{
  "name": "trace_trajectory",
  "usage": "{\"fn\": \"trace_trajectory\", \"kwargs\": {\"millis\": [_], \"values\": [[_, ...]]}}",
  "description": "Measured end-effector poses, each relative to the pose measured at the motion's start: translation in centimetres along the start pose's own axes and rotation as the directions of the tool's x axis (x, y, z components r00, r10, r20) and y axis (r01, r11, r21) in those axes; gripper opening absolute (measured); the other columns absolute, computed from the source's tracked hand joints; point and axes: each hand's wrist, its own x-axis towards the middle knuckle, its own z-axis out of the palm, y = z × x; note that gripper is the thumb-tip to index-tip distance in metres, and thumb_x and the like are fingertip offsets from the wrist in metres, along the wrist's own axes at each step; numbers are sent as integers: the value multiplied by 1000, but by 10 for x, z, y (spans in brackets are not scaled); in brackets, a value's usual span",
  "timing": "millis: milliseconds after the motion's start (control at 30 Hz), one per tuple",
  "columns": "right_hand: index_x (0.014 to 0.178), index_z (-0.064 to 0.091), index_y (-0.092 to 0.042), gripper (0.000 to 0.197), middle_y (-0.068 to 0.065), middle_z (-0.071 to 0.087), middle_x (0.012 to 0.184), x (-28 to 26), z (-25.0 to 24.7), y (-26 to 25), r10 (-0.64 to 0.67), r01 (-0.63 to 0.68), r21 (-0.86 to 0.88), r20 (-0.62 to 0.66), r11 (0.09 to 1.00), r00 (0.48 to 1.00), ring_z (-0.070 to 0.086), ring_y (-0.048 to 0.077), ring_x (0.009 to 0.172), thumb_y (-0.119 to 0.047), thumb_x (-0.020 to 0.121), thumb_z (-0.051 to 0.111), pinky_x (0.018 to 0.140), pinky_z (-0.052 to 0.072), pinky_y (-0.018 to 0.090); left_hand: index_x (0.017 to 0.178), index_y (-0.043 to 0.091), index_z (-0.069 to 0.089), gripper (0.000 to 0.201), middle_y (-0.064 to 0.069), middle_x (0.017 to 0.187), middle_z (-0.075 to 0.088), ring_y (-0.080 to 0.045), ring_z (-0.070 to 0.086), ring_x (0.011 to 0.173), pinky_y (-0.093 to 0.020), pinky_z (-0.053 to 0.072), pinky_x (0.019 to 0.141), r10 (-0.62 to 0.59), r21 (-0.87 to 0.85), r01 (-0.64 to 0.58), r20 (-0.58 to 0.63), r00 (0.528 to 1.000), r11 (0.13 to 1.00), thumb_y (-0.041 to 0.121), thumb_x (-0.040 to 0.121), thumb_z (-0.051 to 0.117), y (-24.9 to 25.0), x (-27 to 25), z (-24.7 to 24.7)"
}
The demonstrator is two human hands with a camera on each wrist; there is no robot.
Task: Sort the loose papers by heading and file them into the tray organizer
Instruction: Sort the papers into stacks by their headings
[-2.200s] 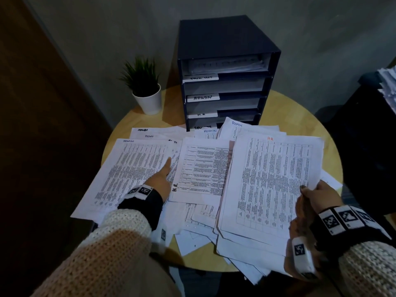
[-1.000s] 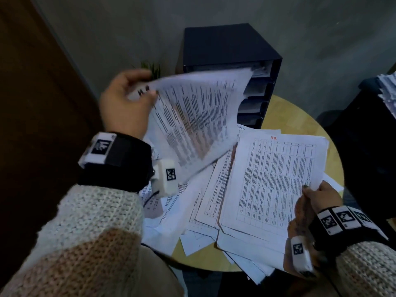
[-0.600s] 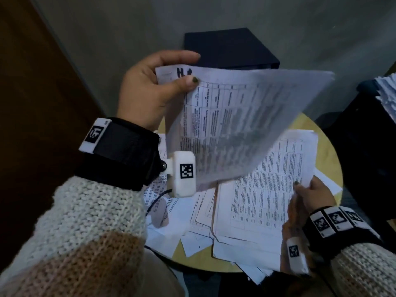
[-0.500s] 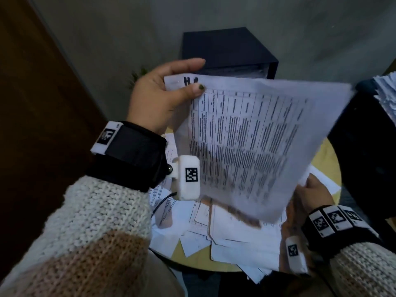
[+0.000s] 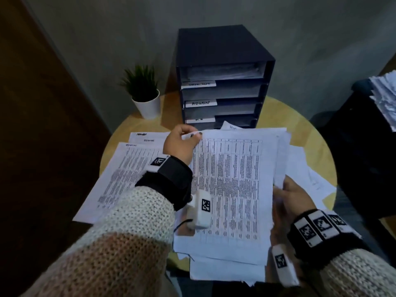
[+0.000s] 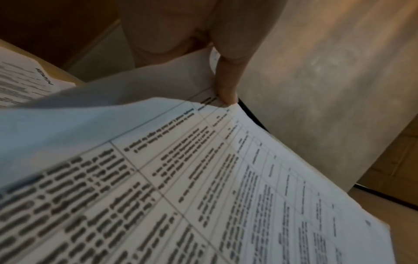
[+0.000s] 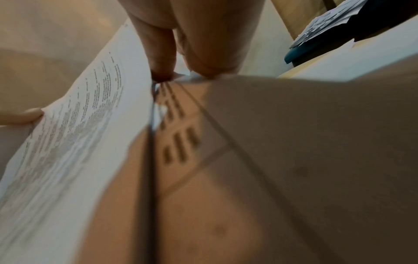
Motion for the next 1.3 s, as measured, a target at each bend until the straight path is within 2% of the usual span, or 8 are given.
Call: {"fn": "trace_trajectory", "kwargs": {"millis": [133, 300, 467, 600, 767, 967, 1100, 1300], "values": [[113, 60, -10, 22, 9, 71, 101, -10, 8, -10, 65, -58, 161, -43, 985, 997, 69, 11, 66, -10, 97, 44, 56, 52, 20, 113, 20, 58, 34, 14, 105, 52, 5, 48, 84, -1, 42, 69, 23, -10, -23, 28, 999, 1000, 5, 84, 66, -4, 1, 2], [111, 66, -18, 60, 8, 69, 110, -9, 10, -5, 297, -261, 334, -59, 906, 953, 62, 30, 104, -67, 77, 54, 87, 49, 45, 98, 30, 66, 30, 12, 101, 60, -13, 56, 101, -30, 46, 97, -35, -46, 42, 139, 990, 998, 3, 86, 59, -8, -1, 8], [106, 59, -33, 47, -16, 72, 73, -10, -5, -8, 233, -216, 424, 12, 880, 972, 64, -4, 89, -68, 74, 56, 84, 48, 22, 107, 28, 65, 30, 22, 99, 55, 11, 46, 86, -19, 39, 93, 38, -63, -31, 114, 993, 998, 5, 87, 62, -17, -3, 14], [104, 57, -16, 25, 8, 69, 96, -2, -14, -4, -11, 10, -67, -5, 998, 1000, 64, -6, 58, -24, 83, 68, 59, 51, 17, 94, 21, 70, 21, 23, 92, 61, 7, 52, 98, -8, 42, 87, 59, -118, -46, 110, 992, 992, 3, 86, 63, -21, -8, 22], [60, 46, -13, 32, -11, 42, 41, 0, -23, 2, -59, 54, -348, -4, 936, 998, 40, 5, 39, -16, 88, 61, 53, 30, 25, 83, 25, 67, 20, 12, 102, 67, 13, 54, 93, -3, 40, 78, 84, -106, -74, 91, 992, 992, 6, 87, 64, -28, -8, 27], [58, 41, -14, 37, -11, 38, 35, 9, -27, 12, -39, 24, -325, -41, 945, 998, 39, 3, 39, -15, 91, 57, 45, 29, 17, 93, 29, 65, 25, 7, 121, 62, -5, 49, 105, -11, 36, 82, 68, 59, -80, 178, 982, 995, 6, 93, 54, -34, -10, 25], [104, 59, -13, 17, -3, 66, 81, 13, -27, 23, -7, 8, -245, 6, 969, 1000, 59, 18, 76, -2, 91, 55, 68, 43, 27, 86, 27, 72, 23, 3, 114, 68, -9, 55, 111, -19, 39, 93, -10, 62, -1, 174, 985, 998, 5, 85, 64, -40, -12, 27], [87, 60, -20, 29, -14, 71, 63, 17, -33, 26, -4, -3, -163, -46, 987, 999, 66, 3, 61, 8, 88, 53, 55, 50, 15, 89, 38, 70, 24, 13, 95, 63, -7, 56, 96, -23, 45, 86, -42, -14, 46, 223, 974, 999, 15, 87, 64, -49, -11, 26]]}}
